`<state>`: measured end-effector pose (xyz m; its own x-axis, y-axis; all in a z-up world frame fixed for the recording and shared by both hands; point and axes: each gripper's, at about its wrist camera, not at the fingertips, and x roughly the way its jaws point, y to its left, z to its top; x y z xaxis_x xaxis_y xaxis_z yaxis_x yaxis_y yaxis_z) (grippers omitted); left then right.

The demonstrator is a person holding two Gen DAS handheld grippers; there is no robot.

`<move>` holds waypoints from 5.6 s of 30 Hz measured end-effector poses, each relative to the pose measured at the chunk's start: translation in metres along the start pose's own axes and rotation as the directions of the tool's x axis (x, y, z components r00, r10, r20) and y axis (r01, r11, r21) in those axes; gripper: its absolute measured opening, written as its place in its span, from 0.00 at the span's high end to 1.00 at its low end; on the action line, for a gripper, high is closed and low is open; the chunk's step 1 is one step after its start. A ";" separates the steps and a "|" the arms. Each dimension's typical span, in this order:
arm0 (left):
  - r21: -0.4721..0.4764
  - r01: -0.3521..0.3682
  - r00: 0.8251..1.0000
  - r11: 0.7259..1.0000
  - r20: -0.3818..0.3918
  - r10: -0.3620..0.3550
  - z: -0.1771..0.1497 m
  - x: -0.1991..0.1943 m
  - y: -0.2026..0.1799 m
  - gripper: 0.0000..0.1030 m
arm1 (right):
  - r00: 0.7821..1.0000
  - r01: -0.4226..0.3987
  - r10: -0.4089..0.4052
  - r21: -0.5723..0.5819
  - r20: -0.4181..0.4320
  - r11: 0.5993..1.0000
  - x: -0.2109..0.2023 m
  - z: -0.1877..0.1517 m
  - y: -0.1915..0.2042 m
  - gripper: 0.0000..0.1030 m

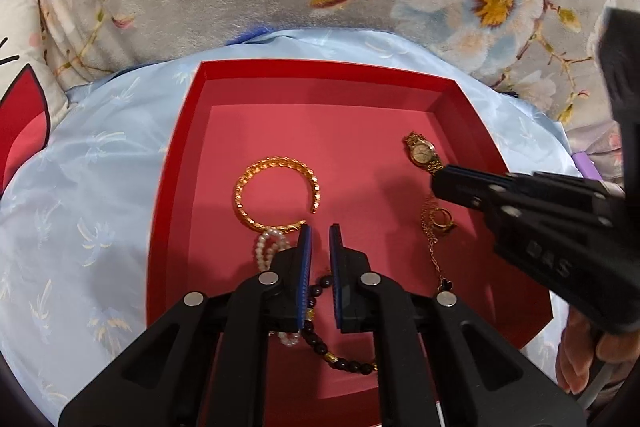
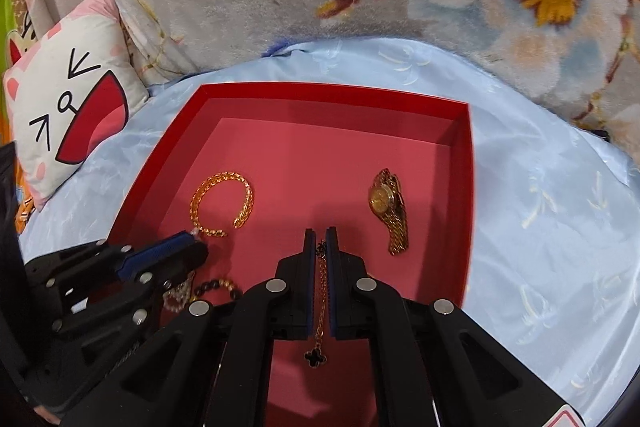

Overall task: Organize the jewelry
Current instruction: 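Lower the bracelet and clover chain into the red box and open both tools, then grasp the chunky gold chain with the left tool while the right tool grasps the silver ring, then carry the gold chain and silver ring into the red box and open both tools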

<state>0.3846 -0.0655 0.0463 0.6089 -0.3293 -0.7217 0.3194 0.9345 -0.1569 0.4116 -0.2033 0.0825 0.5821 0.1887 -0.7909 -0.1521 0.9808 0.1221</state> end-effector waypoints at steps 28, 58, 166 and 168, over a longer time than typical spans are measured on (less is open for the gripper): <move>0.028 -0.061 0.994 0.998 0.097 0.058 -0.116 -0.146 0.010 0.35 | 0.985 0.052 -0.058 0.037 0.162 0.998 -0.167 -0.184 -0.011 0.62; -0.059 -0.095 0.995 0.994 0.028 0.097 -0.221 -0.168 0.025 0.23 | 0.997 0.034 -0.035 0.021 0.073 0.999 -0.161 -0.298 0.038 0.62; 0.070 0.081 0.979 0.994 0.182 -0.092 0.034 -0.151 -0.024 0.97 | 0.983 -0.060 0.053 0.033 0.178 0.998 -0.125 -0.050 0.003 0.82; 0.068 0.081 0.982 0.994 0.167 -0.091 0.048 -0.132 -0.025 0.97 | 0.983 -0.072 0.063 0.048 0.172 0.996 -0.112 -0.036 -0.003 0.82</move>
<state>0.3306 -0.0519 0.1781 0.6901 -0.4313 -0.5811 0.4165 0.8934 -0.1684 0.3185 -0.2288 0.1495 0.7000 0.2558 -0.6668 -0.1551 0.9658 0.2078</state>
